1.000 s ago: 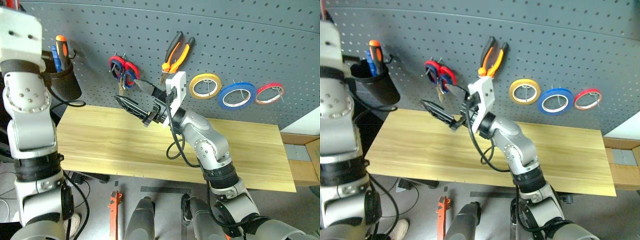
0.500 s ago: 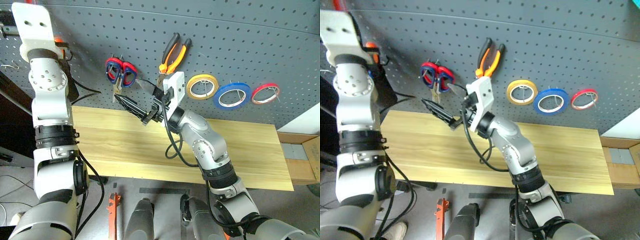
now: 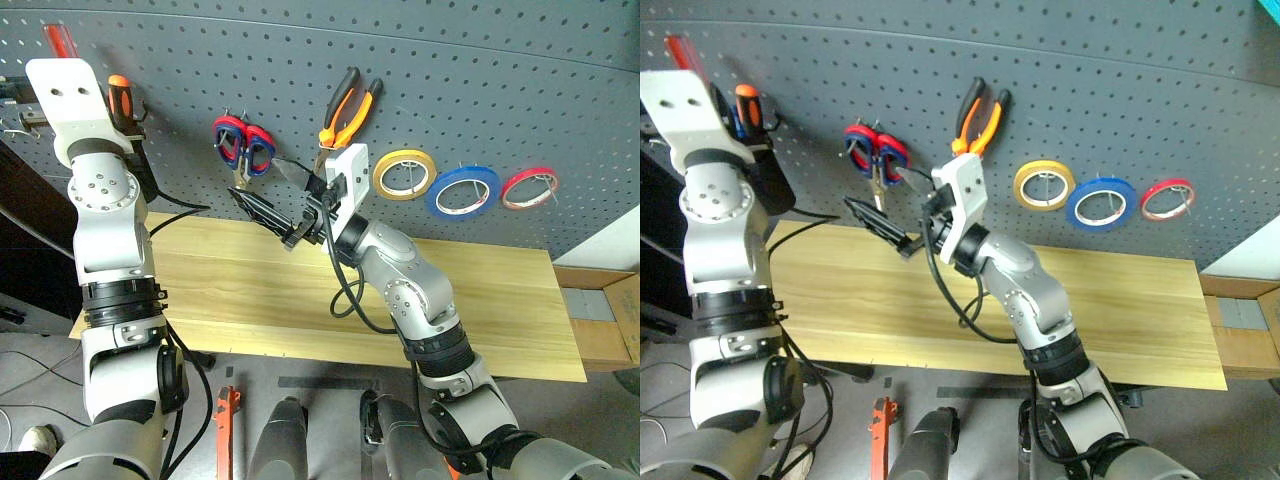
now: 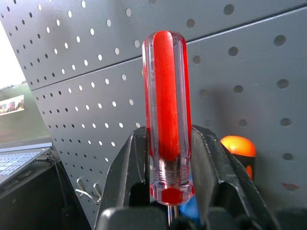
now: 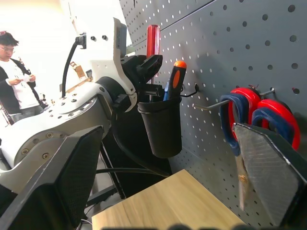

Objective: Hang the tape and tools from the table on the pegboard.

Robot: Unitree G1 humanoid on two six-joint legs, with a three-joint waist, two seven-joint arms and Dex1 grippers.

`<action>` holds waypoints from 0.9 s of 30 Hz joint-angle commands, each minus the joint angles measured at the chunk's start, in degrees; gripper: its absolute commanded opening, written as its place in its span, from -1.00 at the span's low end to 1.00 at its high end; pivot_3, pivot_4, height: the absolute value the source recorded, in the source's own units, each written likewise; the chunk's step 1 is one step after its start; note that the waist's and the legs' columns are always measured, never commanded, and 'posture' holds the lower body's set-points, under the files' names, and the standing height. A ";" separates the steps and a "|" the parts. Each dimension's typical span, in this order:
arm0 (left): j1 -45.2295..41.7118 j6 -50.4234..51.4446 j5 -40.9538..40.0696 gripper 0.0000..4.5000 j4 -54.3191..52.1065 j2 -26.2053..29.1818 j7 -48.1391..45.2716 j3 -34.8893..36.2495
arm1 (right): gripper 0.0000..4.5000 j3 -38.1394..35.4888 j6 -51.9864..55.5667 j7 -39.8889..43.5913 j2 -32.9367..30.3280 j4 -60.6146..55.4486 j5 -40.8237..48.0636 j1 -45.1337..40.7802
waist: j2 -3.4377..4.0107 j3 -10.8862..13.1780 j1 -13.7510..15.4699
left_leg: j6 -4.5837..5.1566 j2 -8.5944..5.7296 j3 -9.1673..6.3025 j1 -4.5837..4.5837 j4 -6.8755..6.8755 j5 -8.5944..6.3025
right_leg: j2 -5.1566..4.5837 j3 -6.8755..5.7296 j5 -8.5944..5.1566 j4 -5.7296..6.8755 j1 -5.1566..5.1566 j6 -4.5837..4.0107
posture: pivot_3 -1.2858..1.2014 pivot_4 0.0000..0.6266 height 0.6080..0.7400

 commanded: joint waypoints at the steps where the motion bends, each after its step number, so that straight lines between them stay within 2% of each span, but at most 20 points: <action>1: -0.14 1.05 -0.07 -0.19 -3.55 0.35 0.67 0.73 | 1.00 -0.13 -1.02 -0.10 1.32 -1.86 0.12 -0.17 | -0.01 -0.03 0.02 | 0.00 0.00 0.00 0.01 0.00 0.00 | 0.00 0.01 0.00 0.02 0.00 0.00 | 0.22 -0.38 1.00; 9: -0.12 2.72 -0.90 0.99 -4.14 -0.17 0.56 0.77 | 1.00 -0.14 -1.23 -0.34 0.96 -1.91 -0.19 0.17 | -0.11 -0.27 0.05 | -0.01 -0.03 0.01 0.12 0.09 0.03 | 0.00 0.02 0.00 0.38 0.00 -0.01 | 0.21 -0.40 1.00; 14: 3.34 6.17 -4.52 0.99 -9.88 -1.96 -2.05 2.33 | 1.00 -0.59 -0.70 0.89 -2.40 -3.74 -1.03 2.21 | -0.18 -0.69 0.02 | -0.05 -0.03 0.08 0.35 0.07 0.06 | 0.00 0.10 -0.01 0.49 0.11 -0.02 | 0.21 -0.40 1.00; 24: 17.58 18.37 -14.97 0.99 -38.76 -6.04 -7.45 4.51 | 1.00 -2.98 8.91 0.84 -13.06 -17.21 1.76 8.83 | -0.15 -1.01 0.00 | 0.06 0.00 0.13 0.46 0.09 0.02 | -0.03 0.18 -0.03 0.64 0.14 -0.05 | 0.22 -0.36 1.00; 25: 23.94 21.45 -15.84 0.99 -44.61 -8.24 -7.39 3.43 | 1.00 -3.56 10.03 0.67 -15.66 -19.80 1.29 12.39 | -0.13 -1.09 0.00 | 0.08 0.00 0.14 0.52 0.08 0.01 | -0.03 0.20 -0.03 0.64 0.22 -0.05 | 0.22 -0.36 1.00; 27: 36.14 25.52 -17.14 0.99 -53.12 -13.60 -6.86 0.45 | 1.00 -4.18 10.42 0.47 -20.19 -22.94 -0.82 19.41 | 0.41 -1.86 -0.07 | 0.14 0.01 0.11 0.64 0.01 -0.03 | -0.03 0.19 -0.04 0.38 0.50 -0.05 | 0.21 -0.36 1.00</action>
